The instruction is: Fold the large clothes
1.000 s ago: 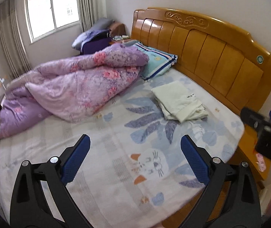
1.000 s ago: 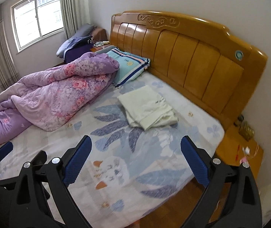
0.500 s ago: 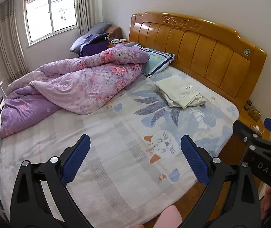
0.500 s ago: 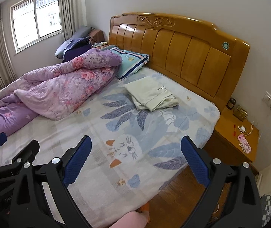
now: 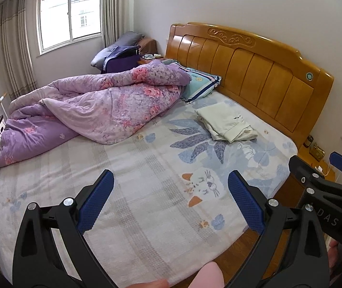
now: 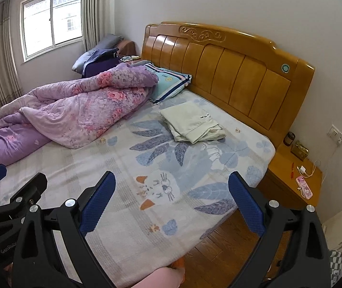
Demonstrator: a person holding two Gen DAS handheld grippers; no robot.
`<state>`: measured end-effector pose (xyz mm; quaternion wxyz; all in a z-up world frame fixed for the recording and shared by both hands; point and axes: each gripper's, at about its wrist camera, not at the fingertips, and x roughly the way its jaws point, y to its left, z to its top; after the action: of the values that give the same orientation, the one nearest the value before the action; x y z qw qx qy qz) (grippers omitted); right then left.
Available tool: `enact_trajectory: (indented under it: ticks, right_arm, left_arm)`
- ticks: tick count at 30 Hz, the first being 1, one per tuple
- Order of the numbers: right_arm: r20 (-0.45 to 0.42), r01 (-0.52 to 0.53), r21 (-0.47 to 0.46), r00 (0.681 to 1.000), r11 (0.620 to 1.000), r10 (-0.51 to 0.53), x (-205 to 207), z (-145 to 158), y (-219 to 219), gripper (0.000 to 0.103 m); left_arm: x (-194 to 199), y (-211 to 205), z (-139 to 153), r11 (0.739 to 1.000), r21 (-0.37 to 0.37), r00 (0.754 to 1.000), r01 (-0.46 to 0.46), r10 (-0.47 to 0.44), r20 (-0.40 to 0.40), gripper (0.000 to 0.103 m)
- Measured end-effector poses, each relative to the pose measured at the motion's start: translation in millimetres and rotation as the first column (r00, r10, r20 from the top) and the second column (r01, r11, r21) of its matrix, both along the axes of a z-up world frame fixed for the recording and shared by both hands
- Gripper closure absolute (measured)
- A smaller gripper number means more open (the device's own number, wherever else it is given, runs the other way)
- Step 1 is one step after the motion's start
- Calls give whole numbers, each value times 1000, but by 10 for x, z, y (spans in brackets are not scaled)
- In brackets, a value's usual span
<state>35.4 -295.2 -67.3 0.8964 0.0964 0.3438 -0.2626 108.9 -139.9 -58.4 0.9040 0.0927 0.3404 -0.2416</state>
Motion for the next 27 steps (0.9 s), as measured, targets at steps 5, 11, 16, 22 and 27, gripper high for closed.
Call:
enact_trajectory:
  ticks: [5,11,16,22,27]
  right_arm:
    - [-5,2,-12,1000,1000,-2,27,28,8,11]
    - [3,2,-27,1000,1000,-2,-22,61,41,11]
    - [12,5,-19,1000,1000,-4,-64,121,35,11]
    - [20,-4,-16,1000,1000,5,-79,153,38,11]
    - [21,-20,-28,1000,999,21,-39,203,62,11]
  left_arm:
    - [-13,43,1,1000,0,1000,7,-7,-6,7]
    - [-56,99,30,1000,-4,1000,19,-19,-6,7]
    - [-101,107,59,999,-8,999,33,-33,-2,7]
    - [-163,182,112,999,-10,999,34,-34,-1,7]
    - [-154,227,151,1000,-5,1000,27,-27,6,7]
